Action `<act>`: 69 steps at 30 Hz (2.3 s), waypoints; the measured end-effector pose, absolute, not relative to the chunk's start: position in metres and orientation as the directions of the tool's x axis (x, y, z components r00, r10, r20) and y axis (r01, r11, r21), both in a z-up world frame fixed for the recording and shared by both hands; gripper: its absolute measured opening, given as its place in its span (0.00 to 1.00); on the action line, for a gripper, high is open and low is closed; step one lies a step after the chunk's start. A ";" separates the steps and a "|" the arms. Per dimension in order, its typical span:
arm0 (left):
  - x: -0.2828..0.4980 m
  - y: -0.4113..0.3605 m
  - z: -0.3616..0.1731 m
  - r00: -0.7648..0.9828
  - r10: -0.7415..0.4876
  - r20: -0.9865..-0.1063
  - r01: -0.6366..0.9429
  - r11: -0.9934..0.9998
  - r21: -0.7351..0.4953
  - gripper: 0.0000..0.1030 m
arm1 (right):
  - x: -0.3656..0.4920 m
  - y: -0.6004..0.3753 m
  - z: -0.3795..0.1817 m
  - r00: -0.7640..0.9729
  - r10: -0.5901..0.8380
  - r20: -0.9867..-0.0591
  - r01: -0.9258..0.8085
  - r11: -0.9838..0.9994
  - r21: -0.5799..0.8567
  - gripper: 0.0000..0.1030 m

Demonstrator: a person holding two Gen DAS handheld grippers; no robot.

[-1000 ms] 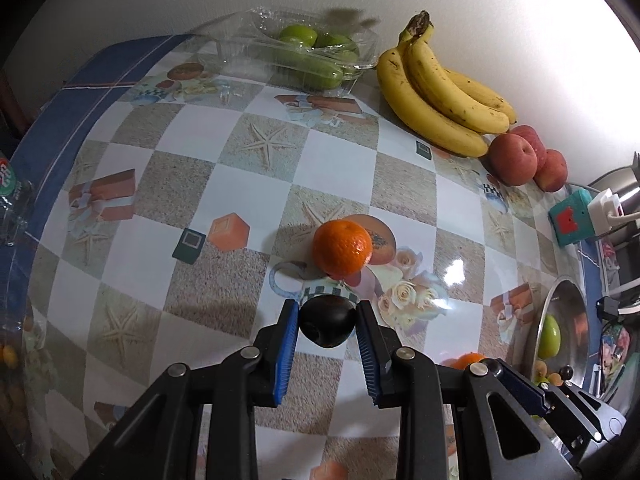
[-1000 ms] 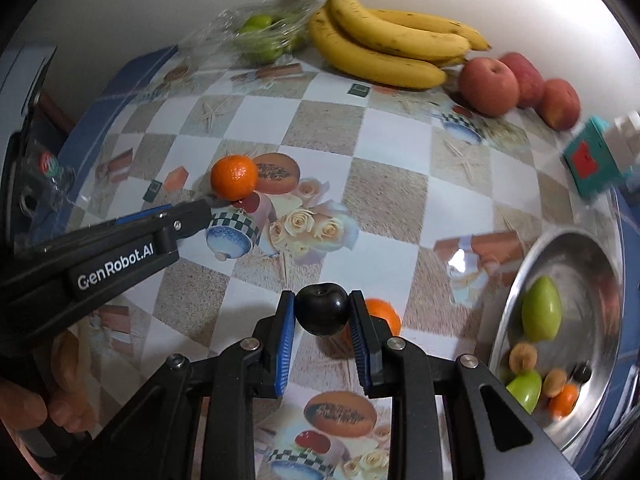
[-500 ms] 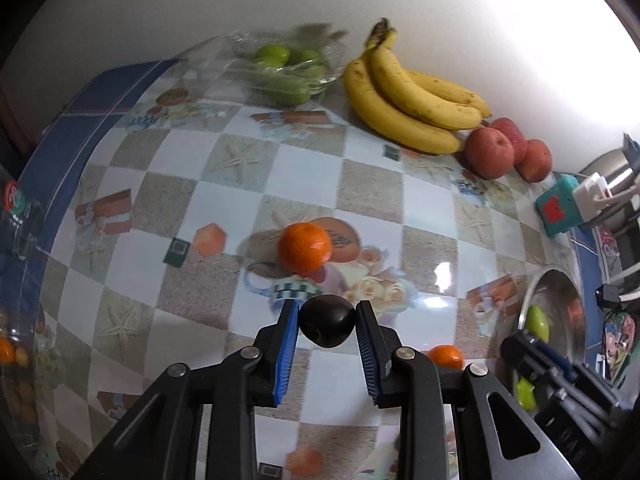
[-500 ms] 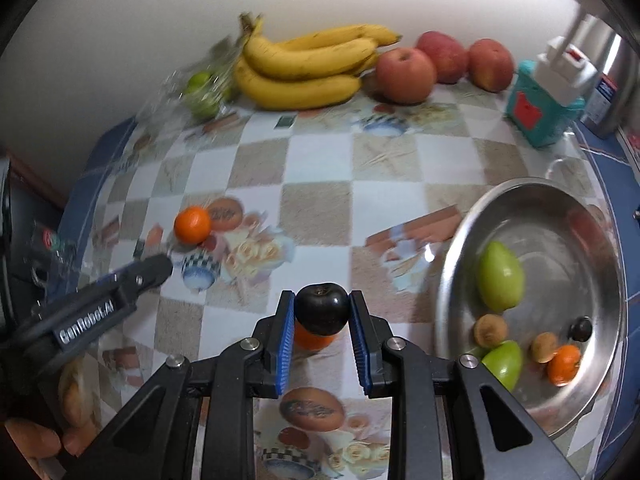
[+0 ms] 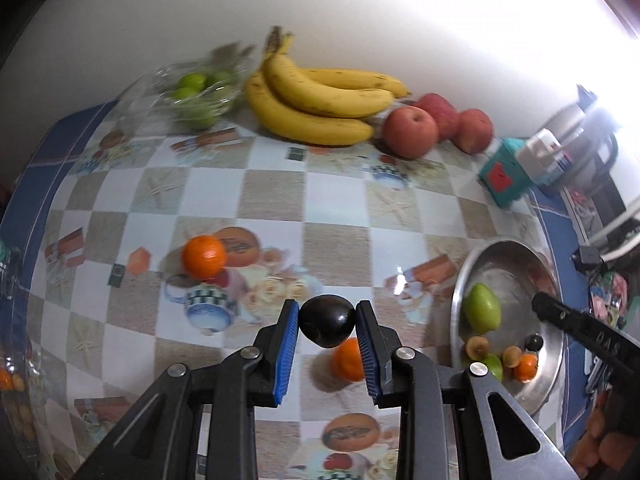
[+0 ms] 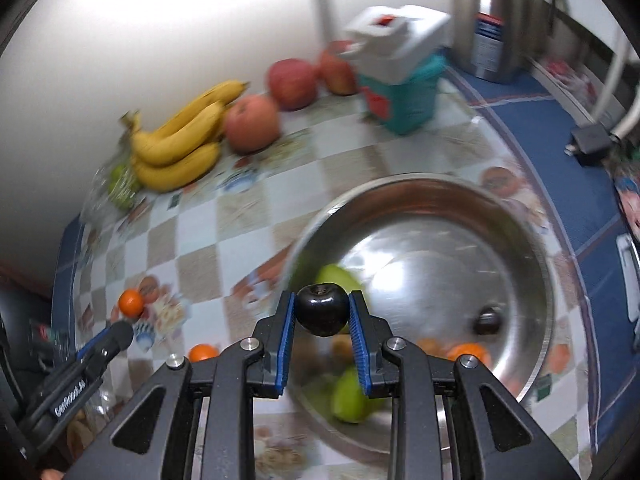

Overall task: Organize fruits
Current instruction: 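Carry the plum with the left tool over the bowl while the right tool carries its plum, then lower the plum into the bowl with the left tool while the right tool releases its plum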

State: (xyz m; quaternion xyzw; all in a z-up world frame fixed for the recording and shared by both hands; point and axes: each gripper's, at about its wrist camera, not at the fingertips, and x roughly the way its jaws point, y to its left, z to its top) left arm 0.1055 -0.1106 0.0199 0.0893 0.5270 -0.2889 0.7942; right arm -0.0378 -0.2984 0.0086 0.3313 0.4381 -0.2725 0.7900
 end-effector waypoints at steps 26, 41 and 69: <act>0.010 -0.234 0.006 0.147 -0.536 -0.831 0.743 0.615 -0.265 0.30 | -0.112 -0.374 0.004 0.500 -0.169 -0.849 0.804 0.456 0.382 0.27; 0.000 -0.256 -0.012 0.127 -0.525 -0.842 0.779 0.578 -0.242 0.30 | -0.114 -0.387 -0.028 0.480 -0.122 -0.869 0.813 0.434 0.388 0.27; -0.012 -0.281 -0.043 0.091 -0.471 -0.878 0.804 0.554 -0.214 0.31 | -0.106 -0.391 -0.067 0.415 -0.105 -0.904 0.838 0.432 0.335 0.27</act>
